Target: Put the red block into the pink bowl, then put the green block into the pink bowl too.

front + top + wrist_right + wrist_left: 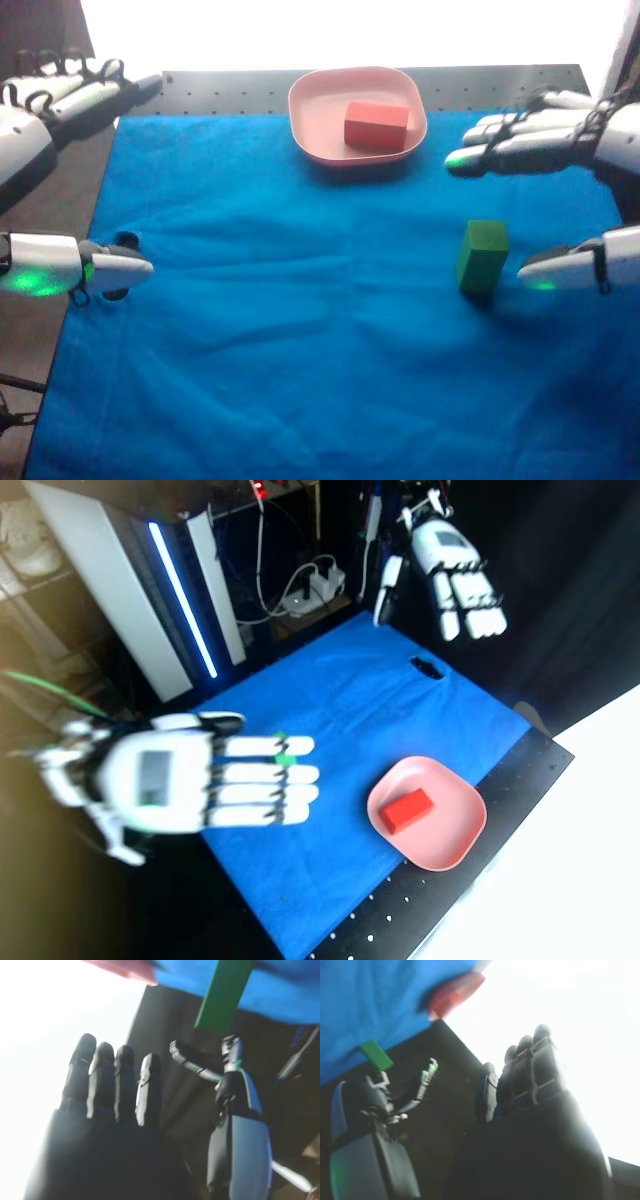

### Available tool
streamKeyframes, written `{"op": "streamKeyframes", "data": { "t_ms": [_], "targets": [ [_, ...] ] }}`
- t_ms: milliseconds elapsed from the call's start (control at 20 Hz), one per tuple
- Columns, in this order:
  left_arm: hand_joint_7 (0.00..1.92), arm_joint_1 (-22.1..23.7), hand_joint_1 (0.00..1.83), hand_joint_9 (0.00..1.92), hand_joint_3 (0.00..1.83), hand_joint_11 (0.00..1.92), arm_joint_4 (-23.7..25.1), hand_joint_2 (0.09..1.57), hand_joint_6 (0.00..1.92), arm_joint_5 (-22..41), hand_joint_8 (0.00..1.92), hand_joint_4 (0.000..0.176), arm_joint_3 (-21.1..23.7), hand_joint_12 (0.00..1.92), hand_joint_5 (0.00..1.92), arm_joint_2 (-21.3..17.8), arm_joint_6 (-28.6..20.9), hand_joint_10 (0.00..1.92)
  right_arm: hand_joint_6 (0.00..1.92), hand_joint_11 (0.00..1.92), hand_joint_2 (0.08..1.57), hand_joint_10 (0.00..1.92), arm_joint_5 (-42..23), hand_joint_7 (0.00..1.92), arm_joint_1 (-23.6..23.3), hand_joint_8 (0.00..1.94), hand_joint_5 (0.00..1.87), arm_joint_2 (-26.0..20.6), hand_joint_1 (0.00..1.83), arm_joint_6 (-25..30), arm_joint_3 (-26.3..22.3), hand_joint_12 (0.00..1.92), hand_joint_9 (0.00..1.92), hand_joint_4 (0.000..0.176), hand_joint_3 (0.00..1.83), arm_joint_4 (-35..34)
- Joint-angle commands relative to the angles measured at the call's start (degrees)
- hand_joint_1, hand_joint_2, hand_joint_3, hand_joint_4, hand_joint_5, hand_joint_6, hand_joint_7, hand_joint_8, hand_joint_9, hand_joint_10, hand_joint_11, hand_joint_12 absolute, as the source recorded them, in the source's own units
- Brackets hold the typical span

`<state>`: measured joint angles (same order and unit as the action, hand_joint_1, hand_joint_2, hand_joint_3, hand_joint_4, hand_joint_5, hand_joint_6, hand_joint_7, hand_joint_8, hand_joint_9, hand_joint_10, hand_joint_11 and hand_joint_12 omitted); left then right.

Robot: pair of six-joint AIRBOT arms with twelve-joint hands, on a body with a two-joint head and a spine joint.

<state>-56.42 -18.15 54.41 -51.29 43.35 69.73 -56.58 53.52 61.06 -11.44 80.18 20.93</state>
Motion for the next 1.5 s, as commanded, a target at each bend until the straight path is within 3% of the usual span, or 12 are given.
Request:
{"op": "streamKeyframes", "data": {
  "t_ms": [0, 250, 450, 500, 550, 600, 850, 1000, 1150, 1300, 1400, 1450],
  "targets": [
    [0.0, 0.5, 0.9, 0.0, 0.0, 0.0, 0.6, 0.86, 0.0, 7.6, 0.0, 0.115, -0.1, 0.0, 0.03, 0.2, 0.0, 0.0, 0.0, 0.11, 0.95, 0.03, -4.0, 0.5, -1.7, 0.01, 0.54, 0.5, 0.82, 0.5, 0.5, 1.27, 0.48, 0.083, 0.0, -1.7],
    [0.0, 0.4, 0.91, 0.0, 0.0, 0.0, 0.6, 0.85, 0.0, 8.5, 0.0, 0.099, 0.0, 0.0, 0.04, 0.6, 0.0, 0.0, 0.0, 0.58, 0.94, 0.03, -0.4, 0.81, -5.3, 0.01, 0.76, 4.0, 1.01, 6.1, 3.8, 0.94, 0.87, 0.0, 0.0, 6.4],
    [0.0, 0.4, 0.92, 0.0, 0.0, 0.0, 0.3, 0.87, 0.0, 8.6, 0.0, 0.126, 0.0, 0.0, 0.01, 0.7, 0.0, 0.0, 0.01, 0.65, 0.99, 0.11, 0.9, 1.03, -6.9, 0.06, 0.91, 4.9, 1.03, 6.1, 4.2, 1.23, 1.06, 0.0, 0.0, 8.6],
    [0.0, 0.4, 0.91, 0.0, 0.0, 0.0, 0.3, 0.87, 0.0, 8.6, 0.0, 0.115, 0.0, 0.0, 0.02, 0.8, 0.0, 0.0, 0.38, 0.83, 1.0, 1.43, 1.0, 1.03, -7.2, 0.85, 1.2, 5.0, 1.12, 6.1, 4.3, 1.82, 0.92, 0.0, 0.01, 8.7],
    [0.0, 0.4, 0.93, 0.0, 0.0, 0.0, 0.3, 0.87, 0.01, 8.7, 0.0, 0.099, 0.0, 0.0, 0.03, 0.9, 0.0, 0.0, 0.51, 1.06, 1.01, 1.82, 1.1, 0.96, -7.3, 1.48, 1.22, 5.1, 1.18, 6.1, 4.5, 1.9, 1.01, 0.0, 0.0, 8.9],
    [0.0, 0.4, 0.93, 0.0, 0.0, 0.0, 0.3, 0.87, 0.01, 8.7, 0.0, 0.108, 0.0, 0.0, 0.03, 1.0, 0.0, 0.0, 0.57, 1.17, 1.02, 1.9, 1.2, 0.93, -7.5, 1.76, 1.21, 5.2, 1.19, 6.1, 4.7, 1.92, 1.07, 0.0, 0.0, 8.9],
    [0.0, 0.4, 0.91, 0.0, 0.0, 0.0, 0.2, 0.86, 0.01, 8.6, 0.0, 0.101, 0.0, 0.0, 0.05, 1.2, 0.0, 0.0, 0.65, 1.13, 1.03, 1.92, 1.2, 0.91, -9.9, 1.72, 1.17, 5.7, 1.19, 6.1, 6.3, 1.92, 1.03, 0.0, 0.0, 8.3],
    [0.0, 0.4, 0.9, 0.0, 0.0, 0.0, 0.2, 0.85, 0.01, 8.8, 0.0, 0.096, 0.0, 0.0, 0.06, 1.2, 0.0, 0.0, 0.18, 0.74, 1.04, 1.34, 1.2, 1.09, -12.9, 1.08, 1.3, 7.4, 1.28, 6.1, 8.5, 1.77, 1.0, 0.0, 0.0, 6.7],
    [0.0, 0.4, 0.87, 0.0, 0.0, 0.0, 0.2, 0.84, 0.01, 8.9, 0.0, 0.108, 0.0, 0.0, 0.07, 1.4, 0.0, 0.0, 0.57, 0.87, 1.04, 1.62, 1.2, 1.03, -16.4, 1.2, 1.18, 10.2, 1.21, 6.1, 11.7, 1.87, 0.95, 0.0, 0.0, 4.5],
    [0.0, 0.4, 0.85, 0.0, 0.0, 0.0, 0.2, 0.84, 0.01, 8.8, 0.0, 0.115, -0.2, 0.0, 0.08, 1.8, 0.0, 0.0, 0.36, 0.66, 1.05, 1.1, 1.5, 1.11, -19.9, 1.01, 1.21, 13.8, 1.29, 6.1, 15.4, 1.59, 0.97, 0.0, 0.0, 3.5],
    [0.0, 0.4, 0.86, 0.0, 0.0, 0.0, 0.2, 0.84, 0.0, 8.8, 0.0, 0.107, -0.4, 0.0, 0.07, 2.0, 0.0, 0.0, 0.21, 0.37, 1.05, 1.14, 2.3, 1.04, -21.6, 1.04, 1.34, 16.1, 1.27, 6.1, 17.6, 1.79, 0.76, 0.0, 0.0, 3.0],
    [0.0, 0.4, 0.88, 0.0, 0.0, 0.0, 0.2, 0.83, 0.01, 8.7, 0.0, 0.099, -0.5, 0.0, 0.08, 2.1, 0.0, 0.0, 0.15, 0.5, 1.03, 1.08, 2.9, 1.11, -22.4, 0.96, 1.35, 17.4, 1.28, 6.1, 18.8, 1.74, 0.89, 0.0, 0.0, 2.7]
  ]
}}
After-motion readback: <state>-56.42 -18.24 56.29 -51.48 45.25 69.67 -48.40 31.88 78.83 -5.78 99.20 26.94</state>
